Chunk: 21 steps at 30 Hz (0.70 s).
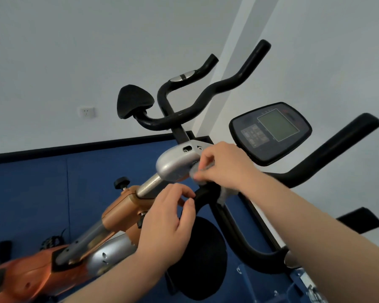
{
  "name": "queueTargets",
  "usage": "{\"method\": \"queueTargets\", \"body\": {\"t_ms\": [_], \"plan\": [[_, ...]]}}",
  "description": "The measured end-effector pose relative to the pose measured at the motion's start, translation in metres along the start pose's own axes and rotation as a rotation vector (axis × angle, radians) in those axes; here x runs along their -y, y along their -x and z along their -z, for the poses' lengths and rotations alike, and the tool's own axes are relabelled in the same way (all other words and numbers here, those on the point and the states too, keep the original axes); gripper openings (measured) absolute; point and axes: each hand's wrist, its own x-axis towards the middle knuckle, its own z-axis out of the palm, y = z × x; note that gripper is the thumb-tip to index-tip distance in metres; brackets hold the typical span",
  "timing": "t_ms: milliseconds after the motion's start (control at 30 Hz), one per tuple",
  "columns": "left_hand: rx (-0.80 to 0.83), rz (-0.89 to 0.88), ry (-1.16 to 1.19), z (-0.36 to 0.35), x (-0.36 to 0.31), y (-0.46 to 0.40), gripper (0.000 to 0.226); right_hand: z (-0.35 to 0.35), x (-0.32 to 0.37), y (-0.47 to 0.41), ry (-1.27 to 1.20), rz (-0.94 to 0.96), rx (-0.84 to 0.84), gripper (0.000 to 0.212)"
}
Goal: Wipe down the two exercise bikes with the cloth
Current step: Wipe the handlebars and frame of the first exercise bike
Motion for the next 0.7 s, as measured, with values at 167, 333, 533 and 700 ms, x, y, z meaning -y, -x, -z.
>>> {"method": "queueTargets", "body": {"t_ms": [167, 333, 533, 700], "plan": [[0.0, -0.009, -0.017, 0.0, 0.001, 0.0, 0.014, 0.004, -0.003, -0.001, -0.088, -0.023, 0.163, 0.021], [-0.002, -0.005, -0.004, 0.001, 0.0, 0.0, 0.013, -0.018, 0.007, -0.004, -0.024, 0.023, -0.145, 0.018], [0.012, -0.014, -0.019, 0.003, 0.0, 0.002, 0.015, -0.014, -0.005, 0.019, -0.013, 0.023, -0.145, 0.016], [0.008, -0.002, 0.003, 0.002, 0.002, 0.003, 0.017, -0.017, 0.004, 0.002, 0.05, 0.004, -0.082, 0.016]]}}
